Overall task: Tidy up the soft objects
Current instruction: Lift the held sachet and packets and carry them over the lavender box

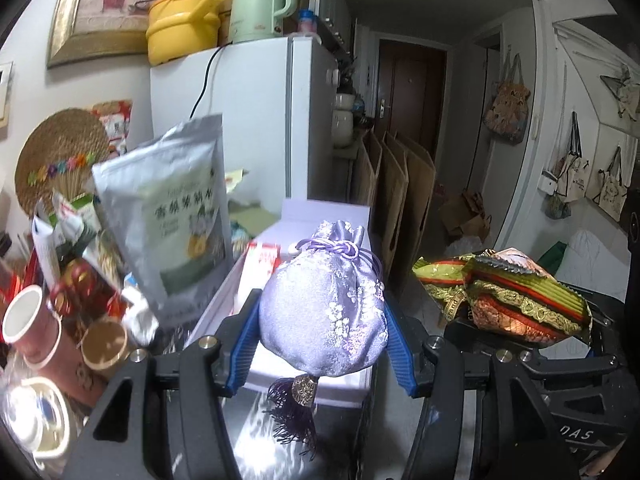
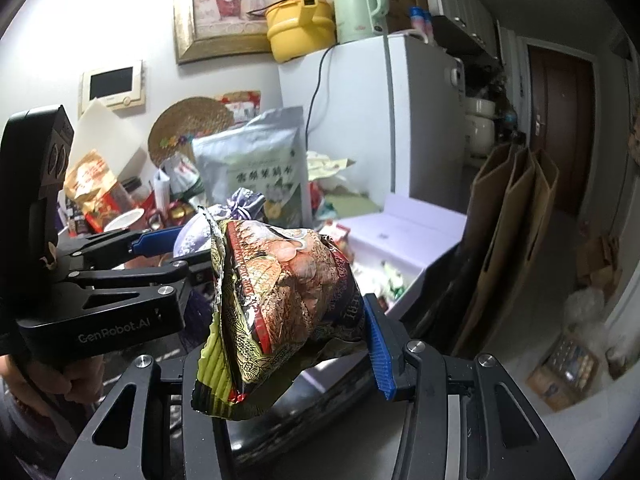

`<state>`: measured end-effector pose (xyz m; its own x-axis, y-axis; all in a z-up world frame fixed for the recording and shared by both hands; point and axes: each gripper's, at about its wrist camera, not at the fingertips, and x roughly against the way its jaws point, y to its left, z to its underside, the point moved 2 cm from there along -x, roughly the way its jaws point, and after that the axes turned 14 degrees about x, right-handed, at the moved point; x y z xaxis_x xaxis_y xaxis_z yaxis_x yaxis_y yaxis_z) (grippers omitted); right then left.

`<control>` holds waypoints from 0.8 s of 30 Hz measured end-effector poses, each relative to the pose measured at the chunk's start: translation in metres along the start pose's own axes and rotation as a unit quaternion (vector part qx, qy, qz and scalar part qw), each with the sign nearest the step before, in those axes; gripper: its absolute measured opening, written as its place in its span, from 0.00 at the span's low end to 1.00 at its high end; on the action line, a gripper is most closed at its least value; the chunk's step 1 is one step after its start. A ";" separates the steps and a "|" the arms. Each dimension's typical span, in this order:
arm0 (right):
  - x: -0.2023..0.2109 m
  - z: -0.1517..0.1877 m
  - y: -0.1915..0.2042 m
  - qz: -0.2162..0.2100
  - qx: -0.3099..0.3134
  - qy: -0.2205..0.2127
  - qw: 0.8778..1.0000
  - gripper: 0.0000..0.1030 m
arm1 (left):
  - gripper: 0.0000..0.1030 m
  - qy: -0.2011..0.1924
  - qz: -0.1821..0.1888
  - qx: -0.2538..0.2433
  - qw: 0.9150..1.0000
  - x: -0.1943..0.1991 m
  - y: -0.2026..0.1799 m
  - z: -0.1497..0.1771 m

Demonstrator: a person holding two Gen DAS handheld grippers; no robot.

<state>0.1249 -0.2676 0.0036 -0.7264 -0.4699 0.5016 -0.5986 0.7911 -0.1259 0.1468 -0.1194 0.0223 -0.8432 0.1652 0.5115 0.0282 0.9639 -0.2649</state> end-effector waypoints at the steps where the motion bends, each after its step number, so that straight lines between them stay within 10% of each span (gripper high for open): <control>1: -0.001 -0.004 -0.004 0.002 0.001 -0.002 1.000 0.45 | 0.55 -0.004 0.002 -0.004 1.000 -0.003 -0.002 -0.006; 24: -0.081 -0.083 -0.089 0.043 0.023 0.007 0.999 0.45 | 0.55 0.009 -0.009 -0.023 1.000 -0.113 -0.009 -0.100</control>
<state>0.2648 -0.2679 0.0451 -0.7717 -0.3952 0.4983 -0.5490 0.8095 -0.2083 0.2950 -0.1263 0.0488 -0.8343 0.1506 0.5303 0.0373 0.9752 -0.2184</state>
